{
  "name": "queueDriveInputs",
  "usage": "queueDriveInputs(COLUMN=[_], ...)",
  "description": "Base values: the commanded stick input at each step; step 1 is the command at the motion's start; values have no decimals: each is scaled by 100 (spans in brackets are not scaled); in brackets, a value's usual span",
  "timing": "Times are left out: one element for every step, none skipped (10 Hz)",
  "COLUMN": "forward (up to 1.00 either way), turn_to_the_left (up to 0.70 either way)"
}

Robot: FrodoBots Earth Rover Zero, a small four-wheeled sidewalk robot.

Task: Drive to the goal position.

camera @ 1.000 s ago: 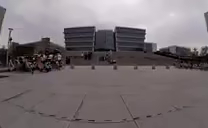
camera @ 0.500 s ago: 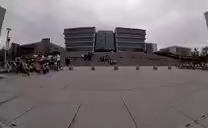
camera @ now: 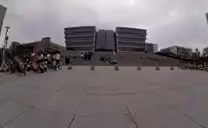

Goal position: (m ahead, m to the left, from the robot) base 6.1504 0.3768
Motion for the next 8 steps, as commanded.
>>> queueDriveInputs(forward=[70, 70, 70, 70, 70, 70, 70, 70], turn_to_the_left=[9, 14, 14, 14, 13, 4, 0, 0])
